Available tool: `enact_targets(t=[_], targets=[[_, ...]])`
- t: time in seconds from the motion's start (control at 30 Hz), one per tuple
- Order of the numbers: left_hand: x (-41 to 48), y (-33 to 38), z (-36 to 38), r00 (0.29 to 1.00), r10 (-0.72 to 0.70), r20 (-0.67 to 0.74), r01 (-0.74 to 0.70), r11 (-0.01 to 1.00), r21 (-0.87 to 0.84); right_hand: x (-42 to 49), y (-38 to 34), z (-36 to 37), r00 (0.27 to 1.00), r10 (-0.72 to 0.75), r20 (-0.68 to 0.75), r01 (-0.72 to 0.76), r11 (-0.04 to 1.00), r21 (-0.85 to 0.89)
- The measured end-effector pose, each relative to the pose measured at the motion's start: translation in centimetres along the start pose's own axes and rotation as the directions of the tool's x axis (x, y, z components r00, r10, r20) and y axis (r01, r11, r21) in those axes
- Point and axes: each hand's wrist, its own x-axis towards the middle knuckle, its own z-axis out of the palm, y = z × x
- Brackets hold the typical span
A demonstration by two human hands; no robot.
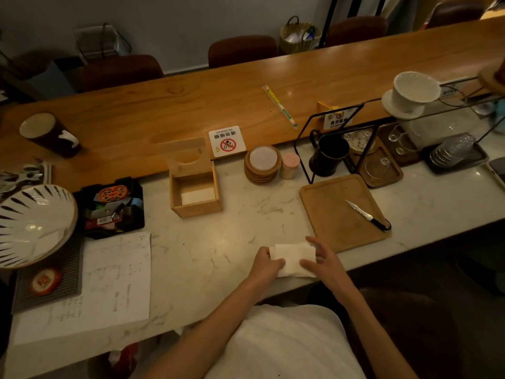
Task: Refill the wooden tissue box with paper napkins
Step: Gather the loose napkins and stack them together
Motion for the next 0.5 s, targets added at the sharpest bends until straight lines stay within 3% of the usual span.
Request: enact_targets(t=[0.1, 0.23, 0.37, 0.5], targets=[[-0.4, 0.1, -0.7, 0.999, 0.014, 0.051, -0.008, 0.993, -0.120, -0.1, -0.5, -0.4, 0.990, 0.033, 0.141, -0.053, 0.988, 0.143], [-0.8, 0.3, -2.7, 0.971, 0.057, 0.234, 0.025, 0.943, -0.331, -0.3, -1.4, -0.8, 0.961, 0.010, 0.277, -0.087, 0.959, 0.268], [-1.3, 0.8, -4.2, 0.923, 0.118, 0.367, 0.048, 0.909, -0.413, -0.2, -1.9, -0.5, 0.962, 0.000, 0.272, -0.072, 0.964, 0.254], [-1.5, 1.0, -4.1, 0.962, 0.136, 0.237, -0.028, 0.912, -0.408, 0.1, -1.8, 0.1, 0.987, 0.015, 0.163, -0.045, 0.982, 0.182]])
